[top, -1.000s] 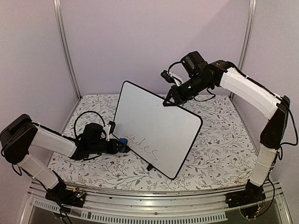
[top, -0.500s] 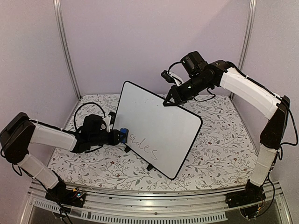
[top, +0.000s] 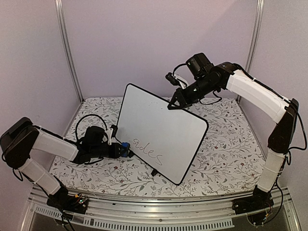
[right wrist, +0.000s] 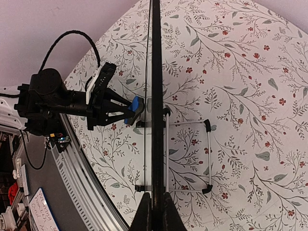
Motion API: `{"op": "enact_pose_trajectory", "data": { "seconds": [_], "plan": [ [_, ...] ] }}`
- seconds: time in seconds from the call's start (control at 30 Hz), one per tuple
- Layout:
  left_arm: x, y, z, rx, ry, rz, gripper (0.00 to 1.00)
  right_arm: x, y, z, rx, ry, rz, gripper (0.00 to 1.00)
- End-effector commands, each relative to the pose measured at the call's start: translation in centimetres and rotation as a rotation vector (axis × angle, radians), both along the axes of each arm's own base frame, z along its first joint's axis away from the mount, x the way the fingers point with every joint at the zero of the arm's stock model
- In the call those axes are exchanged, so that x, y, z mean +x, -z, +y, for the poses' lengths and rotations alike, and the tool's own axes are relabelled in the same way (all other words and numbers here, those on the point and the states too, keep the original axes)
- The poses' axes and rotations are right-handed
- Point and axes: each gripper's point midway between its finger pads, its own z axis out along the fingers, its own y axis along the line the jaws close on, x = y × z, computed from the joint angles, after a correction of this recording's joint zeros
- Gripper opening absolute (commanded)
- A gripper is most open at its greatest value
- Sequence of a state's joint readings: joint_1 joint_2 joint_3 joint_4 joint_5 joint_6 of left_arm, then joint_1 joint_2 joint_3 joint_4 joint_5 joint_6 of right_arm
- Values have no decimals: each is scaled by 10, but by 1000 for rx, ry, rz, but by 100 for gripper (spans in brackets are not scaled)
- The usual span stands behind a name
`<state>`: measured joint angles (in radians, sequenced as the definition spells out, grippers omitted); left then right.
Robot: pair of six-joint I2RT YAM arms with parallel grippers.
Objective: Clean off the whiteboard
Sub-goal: Erase the whiteboard from the whiteboard stand.
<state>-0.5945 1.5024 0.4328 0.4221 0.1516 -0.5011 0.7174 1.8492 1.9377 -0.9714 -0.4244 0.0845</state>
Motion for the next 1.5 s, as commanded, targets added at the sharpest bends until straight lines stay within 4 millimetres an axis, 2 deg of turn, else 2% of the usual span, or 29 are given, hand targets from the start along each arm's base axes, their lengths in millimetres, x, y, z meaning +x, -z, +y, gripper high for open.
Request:
{"op": "enact_pose_trajectory", "data": {
  "seconds": [0.0,0.1,0.33,0.5,0.67,0.87,1.0,1.13,1.23,1.33,1.47],
  "plan": [
    [0,0,-2,-22,1,2,0,-26,35,3,-97,-93,73,0],
    [5,-6,-5,-31,5,-15,0,-26,36,3,-98,-93,75,0],
    [30,-31,-10,-27,-12,-86,0,-26,36,3,-96,-93,74,0],
    [39,-37,-13,-29,-16,-96,0,-25,35,3,-96,-92,74,0],
    [31,-25,-10,-31,-15,-66,0,-25,30,3,-90,-89,62,0],
    [7,-5,-1,-57,-26,1,0,-27,23,2,-75,-91,61,0],
    [-4,9,4,-42,-27,33,0,-28,30,2,-84,-93,75,0],
    [-4,15,4,-29,-24,33,0,-27,40,0,-109,-84,80,0],
    [2,4,0,-50,-28,14,0,-26,36,1,-103,-80,81,0],
    [16,-18,-5,-55,-28,-48,0,-27,31,3,-92,-84,76,0],
    [37,-30,-12,-26,-18,-76,0,-27,38,2,-110,-82,85,0]
  ]
}}
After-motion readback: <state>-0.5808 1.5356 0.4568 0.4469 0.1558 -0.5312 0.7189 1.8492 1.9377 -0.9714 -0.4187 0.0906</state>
